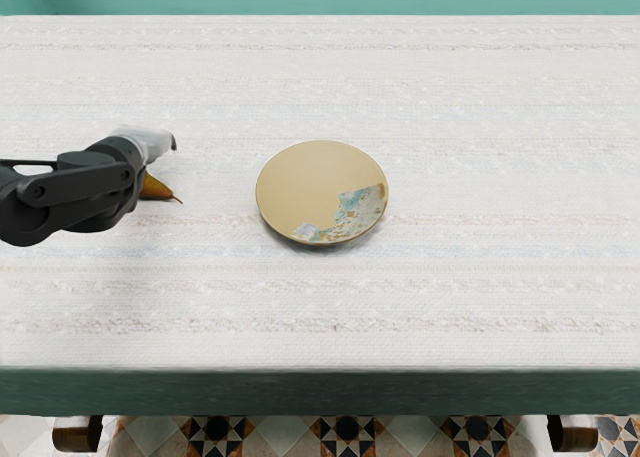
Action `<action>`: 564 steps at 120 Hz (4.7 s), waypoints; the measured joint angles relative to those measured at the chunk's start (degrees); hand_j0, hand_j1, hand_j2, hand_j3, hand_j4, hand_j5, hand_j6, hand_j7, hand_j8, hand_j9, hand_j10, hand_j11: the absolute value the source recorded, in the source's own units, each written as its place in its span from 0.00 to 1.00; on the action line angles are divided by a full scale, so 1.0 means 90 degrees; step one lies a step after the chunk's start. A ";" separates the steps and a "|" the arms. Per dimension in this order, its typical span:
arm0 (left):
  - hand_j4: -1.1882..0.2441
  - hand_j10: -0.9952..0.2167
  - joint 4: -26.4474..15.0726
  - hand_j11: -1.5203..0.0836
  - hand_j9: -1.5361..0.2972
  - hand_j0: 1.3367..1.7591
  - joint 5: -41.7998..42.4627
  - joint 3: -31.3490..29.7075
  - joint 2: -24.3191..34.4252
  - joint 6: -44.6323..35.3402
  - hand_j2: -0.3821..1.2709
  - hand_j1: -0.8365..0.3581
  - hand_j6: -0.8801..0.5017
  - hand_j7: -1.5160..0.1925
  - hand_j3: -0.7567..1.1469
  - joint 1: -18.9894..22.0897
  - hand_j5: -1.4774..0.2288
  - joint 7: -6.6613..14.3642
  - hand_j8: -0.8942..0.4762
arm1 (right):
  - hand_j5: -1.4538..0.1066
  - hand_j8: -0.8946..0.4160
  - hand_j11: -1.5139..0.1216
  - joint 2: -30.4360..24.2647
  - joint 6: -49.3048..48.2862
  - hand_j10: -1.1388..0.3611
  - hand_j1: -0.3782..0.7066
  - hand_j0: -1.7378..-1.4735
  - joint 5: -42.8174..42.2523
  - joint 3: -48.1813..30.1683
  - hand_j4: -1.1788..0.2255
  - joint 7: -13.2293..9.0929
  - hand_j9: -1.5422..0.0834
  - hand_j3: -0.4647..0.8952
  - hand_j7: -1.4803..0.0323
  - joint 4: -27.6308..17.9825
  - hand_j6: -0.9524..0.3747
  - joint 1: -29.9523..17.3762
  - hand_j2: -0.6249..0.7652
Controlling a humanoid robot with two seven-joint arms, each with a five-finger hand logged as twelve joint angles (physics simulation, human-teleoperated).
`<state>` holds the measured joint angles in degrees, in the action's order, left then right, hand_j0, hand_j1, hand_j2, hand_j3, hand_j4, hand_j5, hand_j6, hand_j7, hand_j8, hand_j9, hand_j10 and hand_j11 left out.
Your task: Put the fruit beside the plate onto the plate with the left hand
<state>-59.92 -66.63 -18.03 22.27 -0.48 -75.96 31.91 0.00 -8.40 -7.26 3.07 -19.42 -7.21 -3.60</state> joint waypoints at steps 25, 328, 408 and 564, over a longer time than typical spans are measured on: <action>0.63 0.58 -0.0012 0.72 0.64 0.76 0.0025 -0.0006 0.0006 0.0004 0.27 0.71 0.43 0.67 0.40 0.0003 0.65 0.0022 0.44 | 0.93 0.68 0.93 0.0000 0.0001 0.76 0.03 0.30 0.0000 0.0000 0.84 0.0000 0.95 0.34 0.98 0.0000 0.72 0.0000 0.45; 0.38 0.38 -0.0435 0.38 0.35 0.76 0.0975 0.1174 -0.0191 0.0731 0.43 0.45 0.29 0.35 0.40 -0.0889 0.32 0.0164 0.35 | 0.93 0.68 0.93 0.0000 0.0001 0.76 0.03 0.30 -0.0003 0.0000 0.84 0.0000 0.95 0.34 0.98 0.0000 0.72 0.0000 0.45; 0.37 0.38 -0.0383 0.38 0.35 0.75 0.0973 0.1856 -0.1086 0.0748 0.42 0.45 0.29 0.35 0.40 -0.0838 0.32 0.0165 0.35 | 0.93 0.68 0.93 0.0000 0.0001 0.76 0.03 0.30 -0.0001 0.0000 0.84 0.0000 0.95 0.34 0.98 0.0000 0.72 0.0000 0.45; 0.70 0.67 -0.0649 0.80 0.71 0.76 0.1884 0.2515 -0.0626 0.1230 0.26 0.82 0.51 0.75 0.40 -0.0467 0.73 0.0183 0.53 | 0.93 0.68 0.93 0.0000 0.0000 0.76 0.03 0.30 -0.0001 0.0000 0.84 0.0000 0.95 0.34 0.98 0.0000 0.72 0.0000 0.45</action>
<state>-65.77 -49.67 4.61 16.63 10.59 -80.16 33.55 0.00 -8.40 -7.27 3.07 -19.42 -7.21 -3.60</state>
